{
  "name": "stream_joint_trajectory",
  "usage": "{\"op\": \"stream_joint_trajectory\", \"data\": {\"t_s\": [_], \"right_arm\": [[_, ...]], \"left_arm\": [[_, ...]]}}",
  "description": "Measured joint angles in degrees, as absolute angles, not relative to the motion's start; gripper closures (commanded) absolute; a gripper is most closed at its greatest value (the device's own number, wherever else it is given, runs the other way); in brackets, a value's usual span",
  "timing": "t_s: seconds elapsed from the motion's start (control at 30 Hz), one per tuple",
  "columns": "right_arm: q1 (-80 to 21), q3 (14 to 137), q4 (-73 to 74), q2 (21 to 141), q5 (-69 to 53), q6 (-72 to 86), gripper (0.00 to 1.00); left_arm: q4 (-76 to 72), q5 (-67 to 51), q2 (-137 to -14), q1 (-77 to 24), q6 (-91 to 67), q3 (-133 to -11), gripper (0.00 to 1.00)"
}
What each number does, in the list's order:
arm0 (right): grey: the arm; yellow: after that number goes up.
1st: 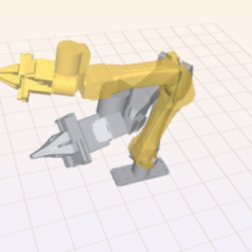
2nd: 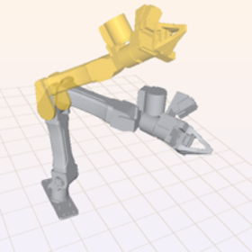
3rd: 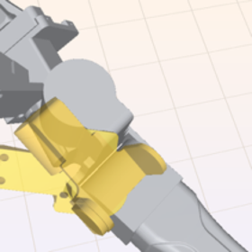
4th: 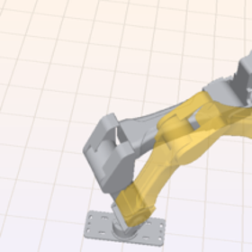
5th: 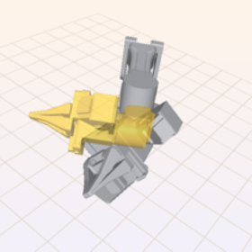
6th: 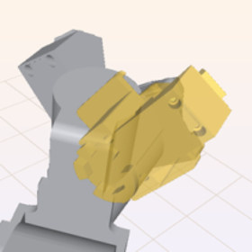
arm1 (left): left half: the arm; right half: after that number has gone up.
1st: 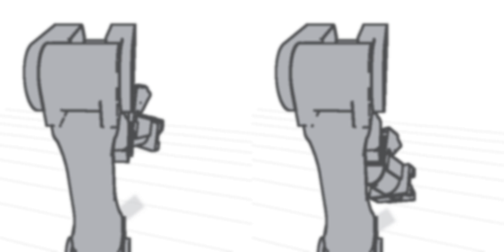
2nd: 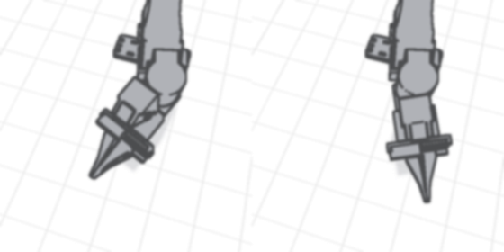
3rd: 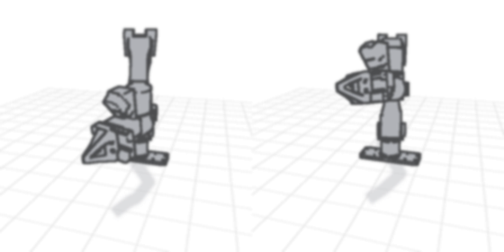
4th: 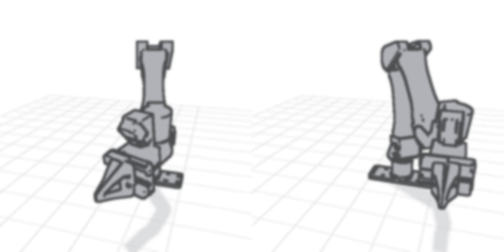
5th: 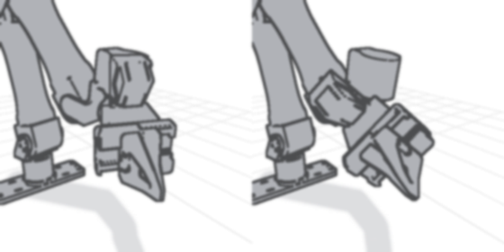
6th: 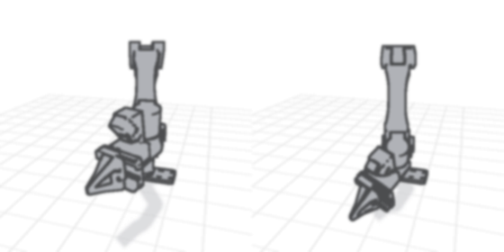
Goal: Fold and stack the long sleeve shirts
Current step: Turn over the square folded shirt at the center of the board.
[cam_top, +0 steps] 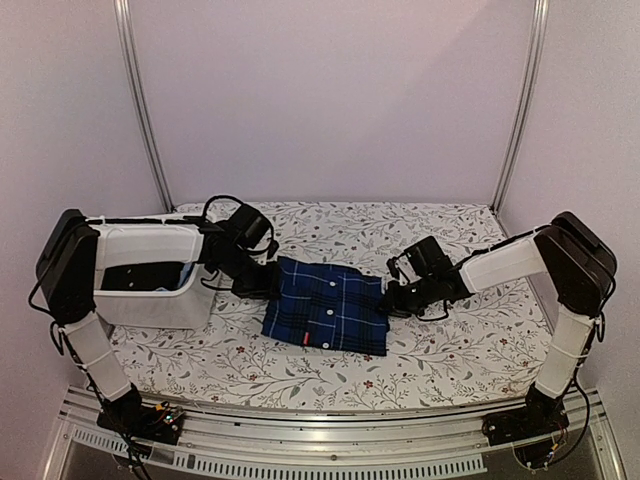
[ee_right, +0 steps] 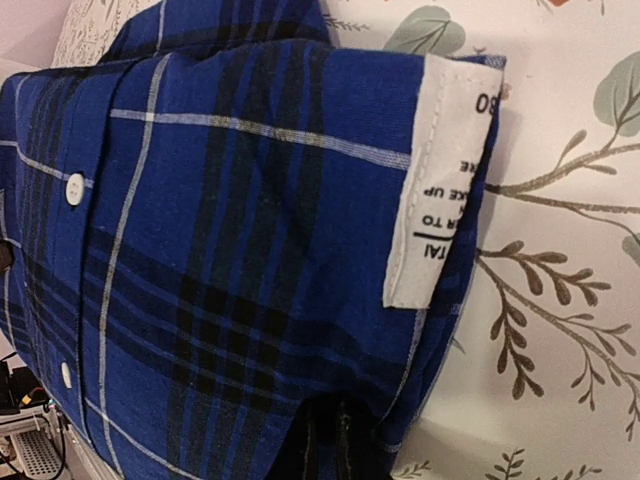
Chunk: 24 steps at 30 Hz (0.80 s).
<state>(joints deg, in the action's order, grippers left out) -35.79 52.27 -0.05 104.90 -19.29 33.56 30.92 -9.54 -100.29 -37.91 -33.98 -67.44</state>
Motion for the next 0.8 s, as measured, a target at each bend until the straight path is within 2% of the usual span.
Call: {"op": "stream_joint_trajectory", "data": {"t_s": [0.47, 0.8], "right_arm": [[-40.3, 57.6, -10.0, 113.5, -17.2, 40.1, 0.99], [-44.5, 75.8, -18.6, 129.7, -21.6, 47.6, 0.98]], "left_arm": [[33.3, -11.9, -96.7, -37.1, -32.6, -75.6, 1.00], [32.0, -17.7, -96.1, -37.0, -33.1, -85.3, 1.00]]}}
